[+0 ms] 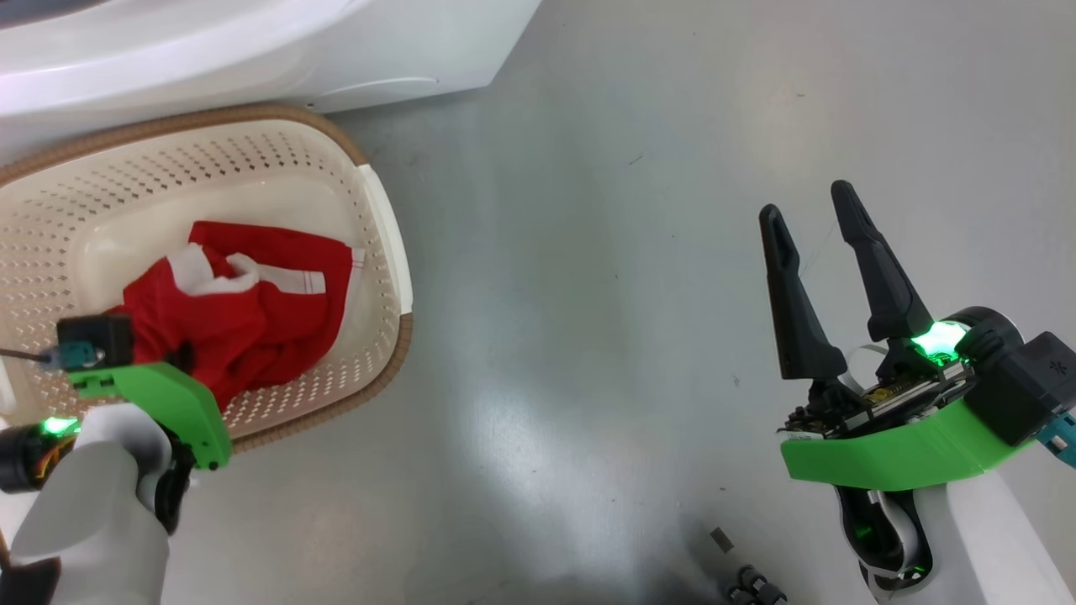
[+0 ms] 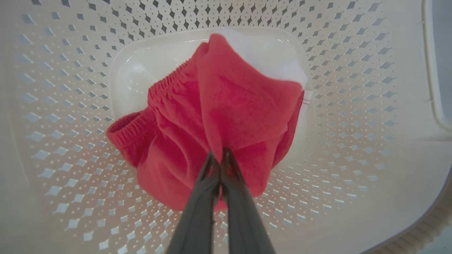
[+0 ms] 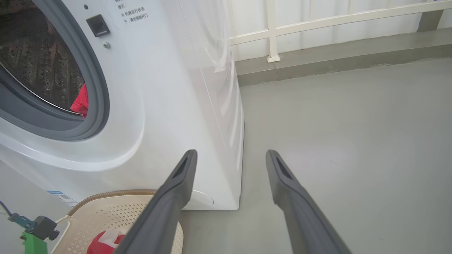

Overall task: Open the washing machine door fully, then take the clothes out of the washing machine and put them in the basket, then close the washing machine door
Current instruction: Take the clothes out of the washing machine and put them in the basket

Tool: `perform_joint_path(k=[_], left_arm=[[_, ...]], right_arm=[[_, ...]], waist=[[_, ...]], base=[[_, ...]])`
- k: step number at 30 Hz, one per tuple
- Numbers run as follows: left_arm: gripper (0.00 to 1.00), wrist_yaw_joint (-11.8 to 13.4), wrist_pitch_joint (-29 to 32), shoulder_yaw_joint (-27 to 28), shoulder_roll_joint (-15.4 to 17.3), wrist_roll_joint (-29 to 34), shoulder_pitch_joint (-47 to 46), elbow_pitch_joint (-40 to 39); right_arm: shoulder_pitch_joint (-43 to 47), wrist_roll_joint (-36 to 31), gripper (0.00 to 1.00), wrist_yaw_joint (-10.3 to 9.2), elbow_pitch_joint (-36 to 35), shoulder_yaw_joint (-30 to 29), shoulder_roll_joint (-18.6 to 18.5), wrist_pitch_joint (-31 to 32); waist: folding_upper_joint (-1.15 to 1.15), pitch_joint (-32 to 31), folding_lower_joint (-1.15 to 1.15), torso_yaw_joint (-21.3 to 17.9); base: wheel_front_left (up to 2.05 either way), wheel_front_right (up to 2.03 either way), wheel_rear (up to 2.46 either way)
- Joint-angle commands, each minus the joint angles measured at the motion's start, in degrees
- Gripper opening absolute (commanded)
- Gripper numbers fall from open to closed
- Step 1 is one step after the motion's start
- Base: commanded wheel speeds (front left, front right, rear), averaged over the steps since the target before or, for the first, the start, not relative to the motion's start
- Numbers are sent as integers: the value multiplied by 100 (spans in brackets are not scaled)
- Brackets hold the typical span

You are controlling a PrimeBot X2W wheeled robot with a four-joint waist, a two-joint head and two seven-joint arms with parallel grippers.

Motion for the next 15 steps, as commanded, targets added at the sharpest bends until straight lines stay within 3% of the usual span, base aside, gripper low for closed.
perform_joint_path(k=[1, 2, 3, 4, 15], left_arm=[[15, -16, -46, 86, 206, -54, 5, -13], [38, -19, -53, 77, 200, -71, -7, 7], [94, -22, -45, 70, 196, -89, -16, 28], [100, -25, -29, 58, 198, -104, -27, 46], [100, -38, -182, -53, 240, -335, 4, 52]], right_arm=[[33, 39, 100, 36, -143, 88, -38, -36], [32, 39, 100, 36, -140, 83, -38, -36], [32, 38, 100, 36, -136, 78, -38, -36], [31, 38, 100, 36, -131, 77, -38, -36], [68, -15, 100, 36, -70, 6, -38, -36]], waist=[[0, 1, 0, 8], [0, -2, 0, 14], [0, -7, 0, 20], [0, -12, 0, 26], [0, -165, 0, 172]], base=[[0, 0, 0], [0, 0, 0], [0, 0, 0], [0, 0, 0], [0, 0, 0]])
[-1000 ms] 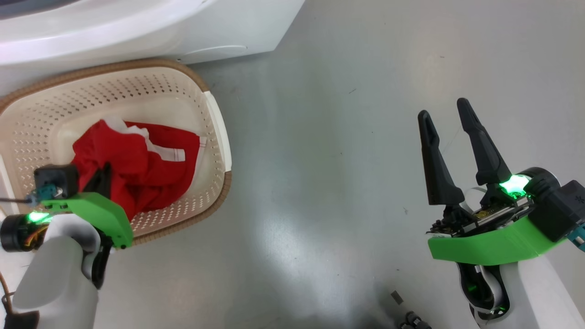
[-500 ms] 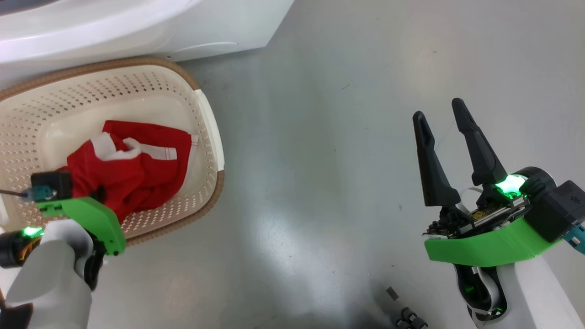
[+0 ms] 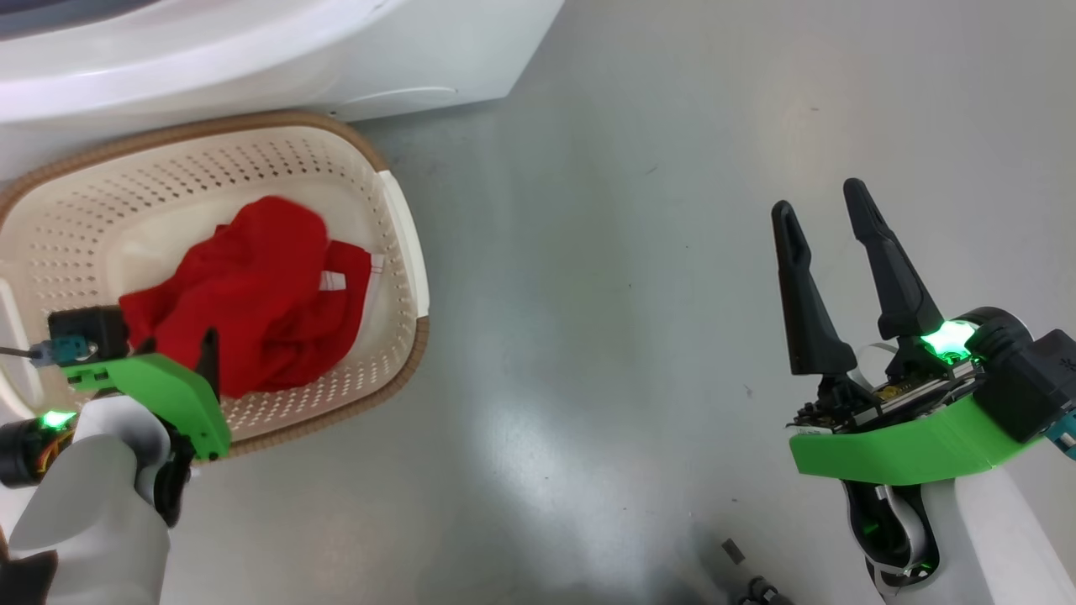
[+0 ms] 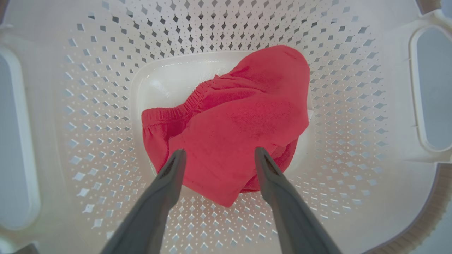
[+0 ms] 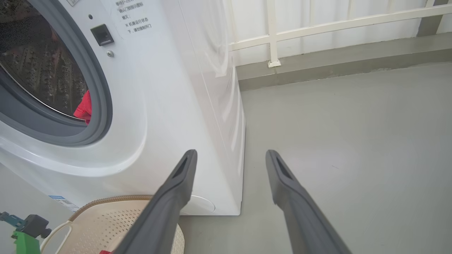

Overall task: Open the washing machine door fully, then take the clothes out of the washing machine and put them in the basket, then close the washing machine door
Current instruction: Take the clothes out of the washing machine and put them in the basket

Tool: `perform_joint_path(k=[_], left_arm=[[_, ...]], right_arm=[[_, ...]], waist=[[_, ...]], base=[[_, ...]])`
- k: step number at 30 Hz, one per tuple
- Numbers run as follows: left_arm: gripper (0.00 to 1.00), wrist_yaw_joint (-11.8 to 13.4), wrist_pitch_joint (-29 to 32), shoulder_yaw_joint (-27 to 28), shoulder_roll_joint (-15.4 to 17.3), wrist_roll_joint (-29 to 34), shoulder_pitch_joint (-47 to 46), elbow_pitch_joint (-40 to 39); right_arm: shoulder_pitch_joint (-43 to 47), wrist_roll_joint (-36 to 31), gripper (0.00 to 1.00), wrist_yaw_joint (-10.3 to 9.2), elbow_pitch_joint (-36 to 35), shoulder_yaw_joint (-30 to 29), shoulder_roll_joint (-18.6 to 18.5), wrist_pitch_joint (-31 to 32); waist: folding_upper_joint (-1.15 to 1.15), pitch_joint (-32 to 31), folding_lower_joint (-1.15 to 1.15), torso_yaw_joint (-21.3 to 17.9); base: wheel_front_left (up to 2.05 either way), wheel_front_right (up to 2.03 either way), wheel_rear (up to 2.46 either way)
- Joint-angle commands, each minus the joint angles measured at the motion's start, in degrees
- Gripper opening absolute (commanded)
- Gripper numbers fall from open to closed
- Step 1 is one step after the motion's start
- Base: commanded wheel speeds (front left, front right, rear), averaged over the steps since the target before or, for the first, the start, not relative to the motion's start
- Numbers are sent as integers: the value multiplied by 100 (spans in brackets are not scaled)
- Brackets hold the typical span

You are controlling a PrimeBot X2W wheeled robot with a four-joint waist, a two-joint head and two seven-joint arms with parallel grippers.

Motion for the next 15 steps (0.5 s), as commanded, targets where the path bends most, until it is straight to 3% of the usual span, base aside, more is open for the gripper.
perform_joint_path(k=[1, 15], left_arm=[[100, -35, -120, 68, 229, -80, 169, -109], [100, -25, -842, -191, 122, -590, 734, -1146]], right_arm=[[70, -20, 100, 36, -105, 105, -38, -36], [177, -257, 100, 36, -39, -43, -38, -36]], waist=[[0, -49, 0, 50], [0, -507, 0, 314]], base=[[0, 0, 0], [0, 0, 0]])
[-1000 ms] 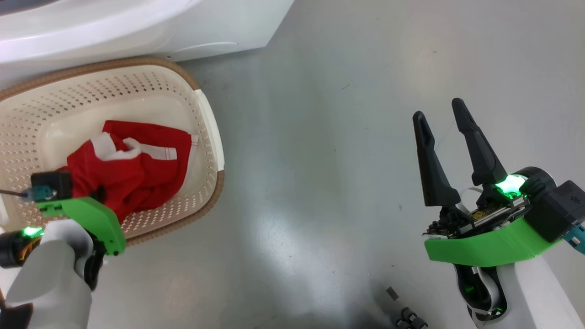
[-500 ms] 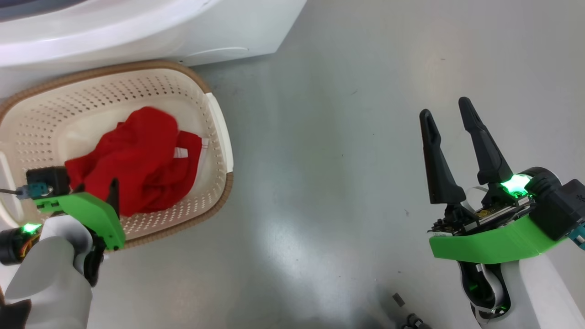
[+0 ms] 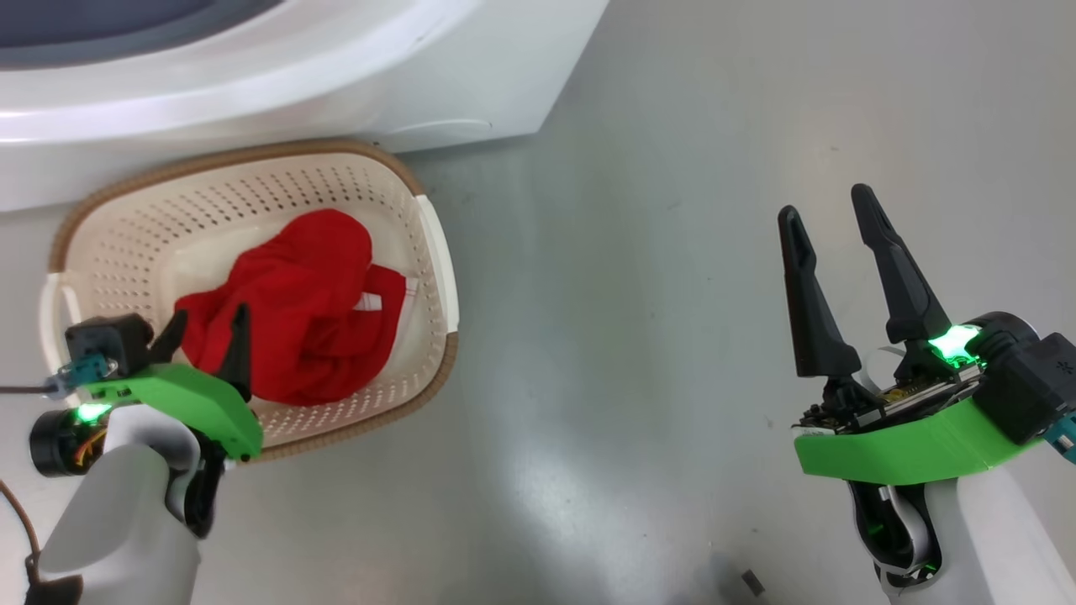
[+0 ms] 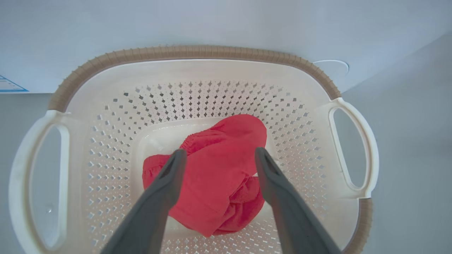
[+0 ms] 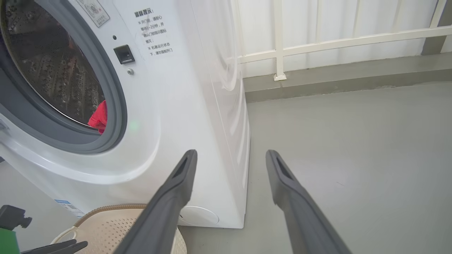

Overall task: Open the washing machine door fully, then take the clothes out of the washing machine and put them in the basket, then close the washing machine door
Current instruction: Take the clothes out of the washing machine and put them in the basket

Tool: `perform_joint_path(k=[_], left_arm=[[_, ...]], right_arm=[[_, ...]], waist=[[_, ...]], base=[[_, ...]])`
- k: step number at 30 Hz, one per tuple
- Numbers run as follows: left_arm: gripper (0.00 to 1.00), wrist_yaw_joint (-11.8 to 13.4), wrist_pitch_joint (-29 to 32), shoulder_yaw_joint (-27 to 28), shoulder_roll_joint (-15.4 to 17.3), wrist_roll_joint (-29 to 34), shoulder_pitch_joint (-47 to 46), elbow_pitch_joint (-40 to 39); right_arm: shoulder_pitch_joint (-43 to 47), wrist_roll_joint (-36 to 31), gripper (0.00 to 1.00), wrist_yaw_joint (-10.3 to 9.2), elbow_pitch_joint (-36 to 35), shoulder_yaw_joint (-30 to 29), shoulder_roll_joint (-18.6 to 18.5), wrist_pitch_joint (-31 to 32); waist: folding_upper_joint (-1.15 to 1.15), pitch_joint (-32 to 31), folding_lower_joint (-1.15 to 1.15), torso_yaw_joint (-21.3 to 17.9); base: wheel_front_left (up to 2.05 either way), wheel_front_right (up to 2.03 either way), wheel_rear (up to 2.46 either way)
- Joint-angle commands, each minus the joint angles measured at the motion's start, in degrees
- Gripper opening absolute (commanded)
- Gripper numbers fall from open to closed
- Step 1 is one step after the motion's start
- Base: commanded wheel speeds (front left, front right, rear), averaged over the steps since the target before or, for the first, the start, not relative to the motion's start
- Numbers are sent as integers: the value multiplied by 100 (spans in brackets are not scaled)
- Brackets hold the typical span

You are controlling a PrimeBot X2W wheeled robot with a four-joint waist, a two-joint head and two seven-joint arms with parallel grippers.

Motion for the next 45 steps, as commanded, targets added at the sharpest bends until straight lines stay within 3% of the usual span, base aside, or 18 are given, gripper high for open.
perform_joint_path(k=[1, 11, 18, 27, 39, 45], left_arm=[[100, 3, -106, 140, 177, -52, 268, -188], [100, 105, -212, 339, 25, 8, 905, -1668], [100, 173, -215, 613, -120, 290, 1736, -3533], [100, 366, -215, 873, -359, 587, 2503, -5023], [100, 767, -216, 1076, -527, 1213, 3346, -5816], [100, 873, -216, 1284, -627, 1142, 3617, -5977]], right_arm=[[146, -48, 100, 36, -110, 61, -37, -36], [283, -172, 100, 36, -26, -30, -37, -36], [388, -262, 100, 36, 48, -113, -37, -36], [611, -386, 100, 36, 130, -222, -37, -36], [976, -631, 100, 36, 168, -469, -37, -36], [1197, -653, 100, 36, 159, -563, -37, -36]], waist=[[0, -156, 0, 87], [0, -545, 0, 225], [0, -876, 0, 277], [0, -1367, 0, 306], [0, -2025, 0, 345], [0, -2306, 0, 386]], base=[[0, 0, 0], [0, 0, 0], [0, 0, 0], [0, 0, 0], [0, 0, 0], [0, 0, 0]])
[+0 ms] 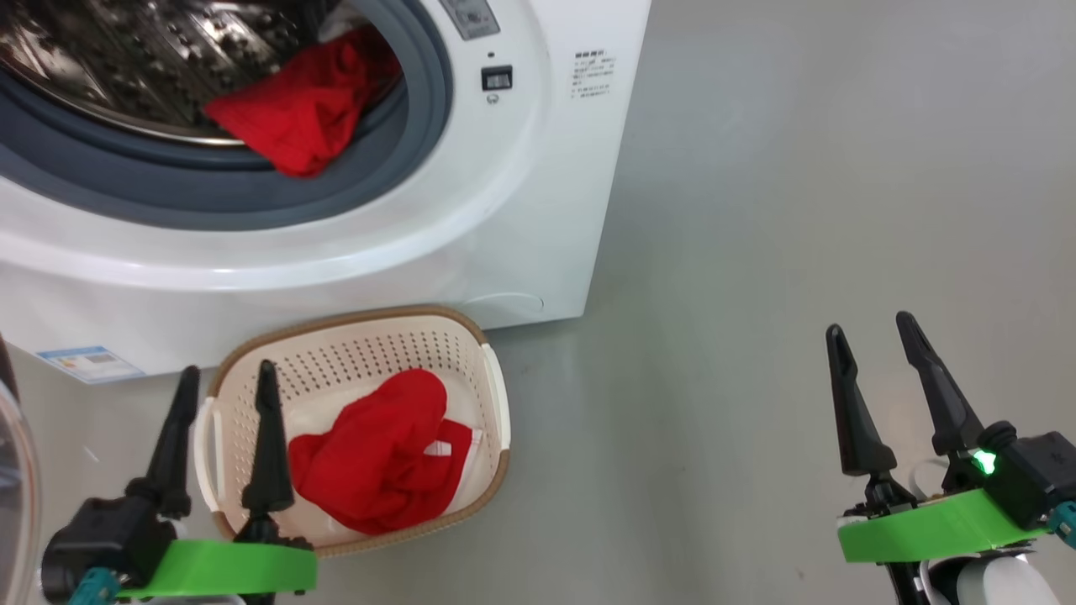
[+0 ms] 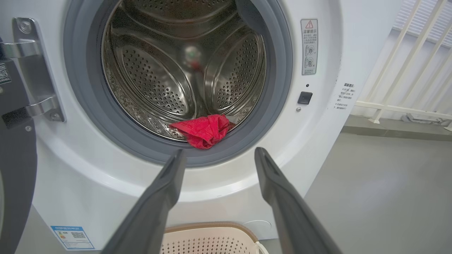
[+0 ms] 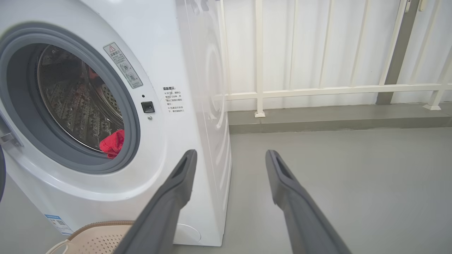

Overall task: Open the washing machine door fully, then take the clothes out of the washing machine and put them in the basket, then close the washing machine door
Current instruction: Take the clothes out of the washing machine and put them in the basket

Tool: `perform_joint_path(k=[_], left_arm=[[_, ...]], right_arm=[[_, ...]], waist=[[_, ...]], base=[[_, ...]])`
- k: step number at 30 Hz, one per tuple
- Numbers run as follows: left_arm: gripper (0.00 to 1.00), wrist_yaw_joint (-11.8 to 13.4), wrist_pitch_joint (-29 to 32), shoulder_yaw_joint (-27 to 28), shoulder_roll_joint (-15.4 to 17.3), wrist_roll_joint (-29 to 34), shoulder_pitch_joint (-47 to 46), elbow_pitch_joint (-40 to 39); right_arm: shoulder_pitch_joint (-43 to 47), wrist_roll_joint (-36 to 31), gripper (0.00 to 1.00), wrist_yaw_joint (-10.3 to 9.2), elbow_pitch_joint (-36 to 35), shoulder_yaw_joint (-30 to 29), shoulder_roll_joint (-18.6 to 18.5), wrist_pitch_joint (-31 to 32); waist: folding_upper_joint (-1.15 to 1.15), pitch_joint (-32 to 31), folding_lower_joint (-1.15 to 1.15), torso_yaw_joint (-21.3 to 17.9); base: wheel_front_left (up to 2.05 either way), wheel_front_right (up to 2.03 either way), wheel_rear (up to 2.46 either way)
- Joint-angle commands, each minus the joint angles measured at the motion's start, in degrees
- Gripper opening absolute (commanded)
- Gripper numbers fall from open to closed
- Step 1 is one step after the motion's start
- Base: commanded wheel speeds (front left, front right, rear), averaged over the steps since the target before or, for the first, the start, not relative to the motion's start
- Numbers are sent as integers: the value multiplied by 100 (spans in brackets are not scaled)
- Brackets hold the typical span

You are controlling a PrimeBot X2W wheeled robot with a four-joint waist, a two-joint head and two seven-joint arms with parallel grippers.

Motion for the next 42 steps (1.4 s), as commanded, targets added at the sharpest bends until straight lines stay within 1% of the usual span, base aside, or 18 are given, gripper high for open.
perform_joint_path(k=[1, 6, 14, 18, 21, 23, 42], left_arm=[[100, 83, -44, 283, 31, -82, 89, -217], [100, 102, -44, 258, 76, 65, 319, -214], [100, 77, -44, 200, 73, 67, 595, -185], [100, 23, 6, 131, 103, 54, 735, -186], [100, -82, 95, 0, 195, 115, 804, -193], [100, -108, 167, -74, 224, 152, 839, -208], [100, 31, 187, -104, 143, -36, 843, -259]], right_arm=[[86, -75, 100, 36, -145, 85, -43, -36], [199, -113, 100, 36, -150, 46, -43, -36], [347, -205, 100, 36, -121, 0, -43, -36], [435, -235, 100, 36, -109, -28, -43, -36], [481, -233, 100, 36, -127, -46, -43, -36], [503, -224, 100, 36, -138, -55, -43, -36], [537, -279, 100, 36, -196, -26, -43, -36]], waist=[[0, -196, 0, 52], [0, -387, 0, 57], [0, -687, 0, 53], [0, -823, 0, 51], [0, -876, 0, 61], [0, -901, 0, 77], [0, -867, 0, 125]], base=[[0, 0, 0], [0, 0, 0], [0, 0, 0], [0, 0, 0], [0, 0, 0], [0, 0, 0], [0, 0, 0]])
